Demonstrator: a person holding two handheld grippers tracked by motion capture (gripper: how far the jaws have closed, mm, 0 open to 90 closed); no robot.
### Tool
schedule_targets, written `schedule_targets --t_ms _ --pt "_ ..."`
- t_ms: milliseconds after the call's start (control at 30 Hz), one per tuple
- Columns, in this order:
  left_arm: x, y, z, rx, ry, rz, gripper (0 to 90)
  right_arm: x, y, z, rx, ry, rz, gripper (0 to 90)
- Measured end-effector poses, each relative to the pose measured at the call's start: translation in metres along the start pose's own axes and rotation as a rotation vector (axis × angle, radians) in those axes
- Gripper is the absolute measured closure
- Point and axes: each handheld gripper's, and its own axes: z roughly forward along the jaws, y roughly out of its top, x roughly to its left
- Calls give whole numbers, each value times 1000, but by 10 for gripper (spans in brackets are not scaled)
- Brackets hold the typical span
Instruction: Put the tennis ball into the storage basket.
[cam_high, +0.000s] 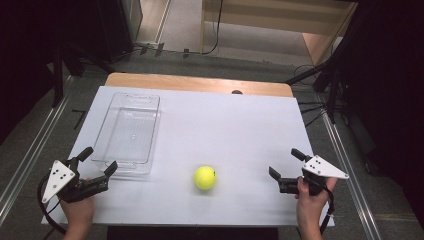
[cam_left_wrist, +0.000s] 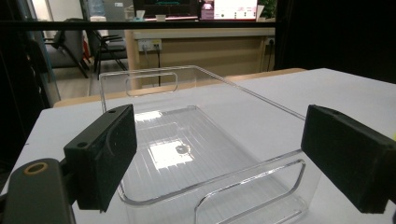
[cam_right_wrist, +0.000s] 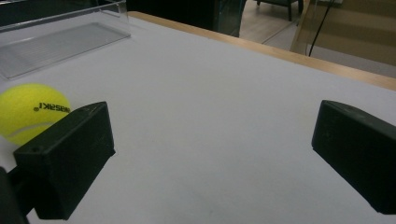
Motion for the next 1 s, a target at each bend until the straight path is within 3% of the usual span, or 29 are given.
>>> schedule_targets --t_ms 1000 --pt "0 0 0 3 0 0 111 19 23 23 54 70 -62 0"
